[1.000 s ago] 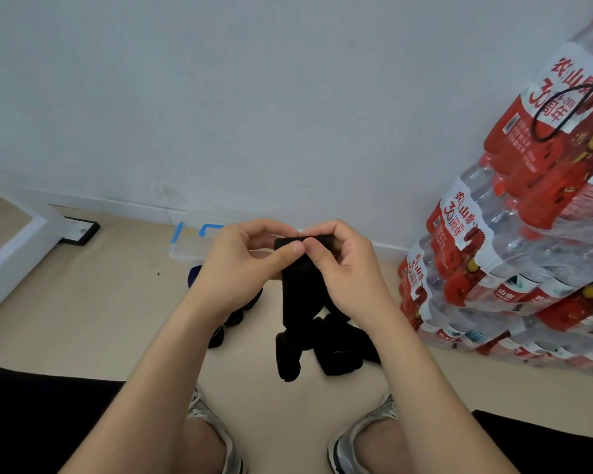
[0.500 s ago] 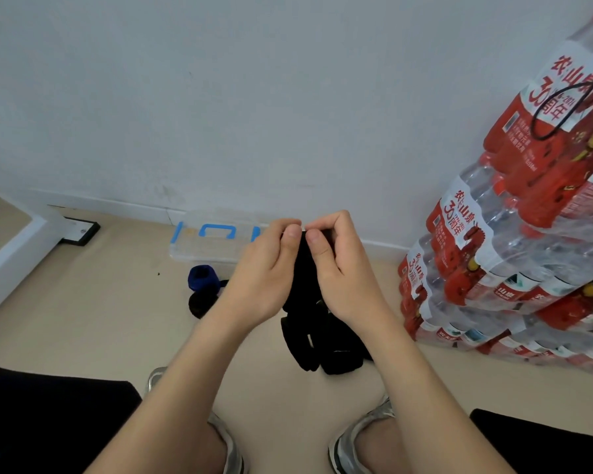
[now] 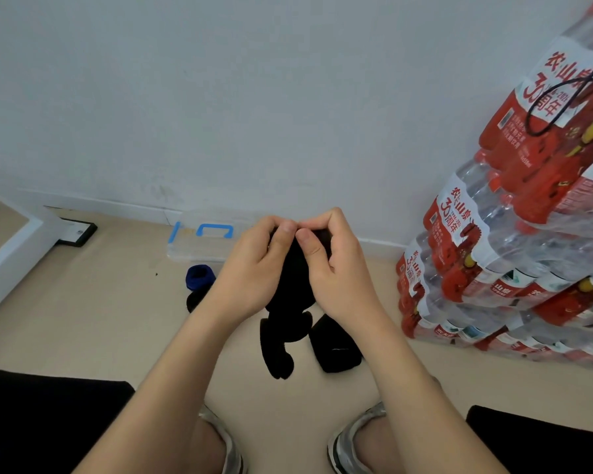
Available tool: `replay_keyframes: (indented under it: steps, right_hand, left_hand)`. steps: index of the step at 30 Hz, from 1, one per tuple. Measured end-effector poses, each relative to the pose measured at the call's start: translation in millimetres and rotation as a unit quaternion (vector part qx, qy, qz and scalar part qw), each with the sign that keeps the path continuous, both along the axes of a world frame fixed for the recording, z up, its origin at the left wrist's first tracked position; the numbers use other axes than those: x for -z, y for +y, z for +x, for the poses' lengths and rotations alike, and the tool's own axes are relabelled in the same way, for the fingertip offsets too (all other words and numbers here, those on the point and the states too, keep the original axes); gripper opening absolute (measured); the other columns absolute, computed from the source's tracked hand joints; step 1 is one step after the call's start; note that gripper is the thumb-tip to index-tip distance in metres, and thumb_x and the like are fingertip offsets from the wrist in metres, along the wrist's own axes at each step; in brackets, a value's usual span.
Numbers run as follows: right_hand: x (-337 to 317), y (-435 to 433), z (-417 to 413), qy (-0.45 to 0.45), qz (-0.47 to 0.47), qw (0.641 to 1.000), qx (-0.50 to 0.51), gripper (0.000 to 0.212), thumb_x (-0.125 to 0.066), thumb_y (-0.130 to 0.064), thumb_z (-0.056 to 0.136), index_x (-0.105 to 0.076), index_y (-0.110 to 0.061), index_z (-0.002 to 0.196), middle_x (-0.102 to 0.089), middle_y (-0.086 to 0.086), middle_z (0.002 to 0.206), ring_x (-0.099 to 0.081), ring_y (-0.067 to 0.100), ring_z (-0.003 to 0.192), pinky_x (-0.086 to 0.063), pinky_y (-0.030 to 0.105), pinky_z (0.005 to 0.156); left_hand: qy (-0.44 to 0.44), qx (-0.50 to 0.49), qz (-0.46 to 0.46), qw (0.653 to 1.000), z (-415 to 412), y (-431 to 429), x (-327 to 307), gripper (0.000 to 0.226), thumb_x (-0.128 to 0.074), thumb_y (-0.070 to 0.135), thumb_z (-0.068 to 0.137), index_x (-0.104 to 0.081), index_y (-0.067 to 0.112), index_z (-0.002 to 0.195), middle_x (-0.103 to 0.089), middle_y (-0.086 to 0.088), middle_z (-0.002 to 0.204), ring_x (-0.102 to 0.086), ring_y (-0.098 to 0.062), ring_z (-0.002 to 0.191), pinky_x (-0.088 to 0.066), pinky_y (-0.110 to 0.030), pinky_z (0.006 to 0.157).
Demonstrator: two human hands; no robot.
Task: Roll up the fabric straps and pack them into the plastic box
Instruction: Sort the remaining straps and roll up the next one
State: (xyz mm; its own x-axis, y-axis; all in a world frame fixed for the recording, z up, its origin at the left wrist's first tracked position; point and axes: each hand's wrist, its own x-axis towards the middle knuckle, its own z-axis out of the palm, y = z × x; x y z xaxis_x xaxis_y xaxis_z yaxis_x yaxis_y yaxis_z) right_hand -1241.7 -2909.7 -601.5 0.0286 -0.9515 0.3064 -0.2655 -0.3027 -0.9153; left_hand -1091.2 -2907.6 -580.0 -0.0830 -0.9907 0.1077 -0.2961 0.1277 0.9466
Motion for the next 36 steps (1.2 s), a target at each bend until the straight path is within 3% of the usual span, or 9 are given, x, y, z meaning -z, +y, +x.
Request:
replay_keyframes:
  steps: [4,6,9,12,15,19,25,30,36]
  right_hand:
    - [-4,4,1,-0.026,0.053,0.996,-0.063,0.020,-0.049,-0.041,0.111,-0.051,-0.022,0.113,-0.065,0.005,0.089,-0.063,0.027,0.081,-0.053,0.053,0.077]
    - [-6,4,1,-0.007,0.060,0.997,-0.049,0.028,-0.042,-0.048,0.111,-0.045,-0.020,0.109,-0.055,0.007,0.080,-0.051,0.023,0.070,-0.048,0.057,0.069]
    - [-7,5,1,0.020,0.027,0.999,-0.040,0.024,-0.043,-0.039,0.113,-0.043,-0.016,0.109,-0.054,0.009,0.084,-0.049,0.023,0.070,-0.045,0.050,0.068]
    - [-8,6,1,0.040,-0.009,0.998,-0.047,0.020,-0.044,-0.034,0.112,-0.042,-0.014,0.110,-0.053,0.000,0.088,-0.051,0.023,0.076,-0.043,0.038,0.069]
    - [-6,7,1,0.035,0.012,0.998,-0.052,0.019,-0.043,-0.039,0.111,-0.041,-0.020,0.112,-0.052,-0.014,0.088,-0.051,0.007,0.075,-0.043,0.027,0.068]
    - [-7,5,1,0.045,0.028,0.998,-0.029,0.038,-0.035,-0.050,0.111,-0.043,-0.014,0.105,-0.048,-0.016,0.077,-0.047,0.009,0.068,-0.042,0.034,0.066]
    - [-10,7,1,0.024,-0.022,0.999,-0.017,0.009,-0.040,-0.026,0.109,-0.041,-0.018,0.109,-0.049,-0.005,0.081,-0.047,0.016,0.069,-0.041,0.032,0.065]
    - [-8,1,2,-0.013,0.091,0.996,0.003,0.033,-0.038,-0.048,0.115,-0.047,-0.022,0.096,-0.054,-0.023,0.079,-0.050,0.003,0.078,-0.047,0.036,0.080]
    - [-6,5,-4,0.041,-0.006,0.999,-0.002,0.018,-0.045,-0.032,0.114,-0.047,-0.017,0.104,-0.060,-0.011,0.085,-0.058,0.011,0.079,-0.046,0.029,0.071]
  left_hand:
    - [0.024,0.045,-0.002,0.999,17,-2,0,0.016,-0.055,0.021,0.114,-0.071,0.021,0.113,-0.079,0.004,0.098,-0.075,-0.011,0.092,-0.056,-0.022,0.078]
    - [0.052,0.082,0.006,0.995,20,1,0,0.015,-0.056,0.017,0.113,-0.070,0.024,0.114,-0.077,0.003,0.099,-0.075,-0.014,0.093,-0.058,-0.025,0.078]
    - [0.073,0.089,0.038,0.993,16,4,0,0.016,-0.051,0.024,0.115,-0.067,0.027,0.114,-0.074,0.004,0.099,-0.070,-0.012,0.091,-0.056,-0.026,0.077]
    - [0.016,0.069,0.059,0.996,15,3,0,0.029,-0.045,0.042,0.116,-0.066,0.023,0.114,-0.068,0.009,0.094,-0.064,-0.005,0.088,-0.053,-0.030,0.081]
    - [0.012,0.069,0.047,0.996,20,2,0,0.026,-0.047,0.035,0.116,-0.066,0.017,0.114,-0.074,-0.002,0.097,-0.067,-0.009,0.090,-0.056,-0.039,0.082]
    - [0.040,0.089,0.042,0.994,18,4,1,0.017,-0.049,0.028,0.115,-0.063,0.019,0.120,-0.074,-0.015,0.109,-0.068,-0.017,0.095,-0.058,-0.043,0.087]
    - [0.083,0.048,0.074,0.993,3,7,3,0.028,-0.049,0.043,0.114,-0.067,0.022,0.116,-0.074,0.012,0.095,-0.069,-0.001,0.091,-0.056,-0.020,0.077]
    - [0.091,0.069,0.056,0.992,1,9,-1,0.014,-0.048,0.023,0.116,-0.057,0.015,0.123,-0.069,-0.011,0.101,-0.066,-0.012,0.091,-0.056,-0.033,0.081]
    - [0.056,0.069,0.099,0.991,3,6,0,0.030,-0.044,0.040,0.116,-0.068,0.023,0.113,-0.068,0.005,0.088,-0.064,-0.013,0.082,-0.056,-0.027,0.066]
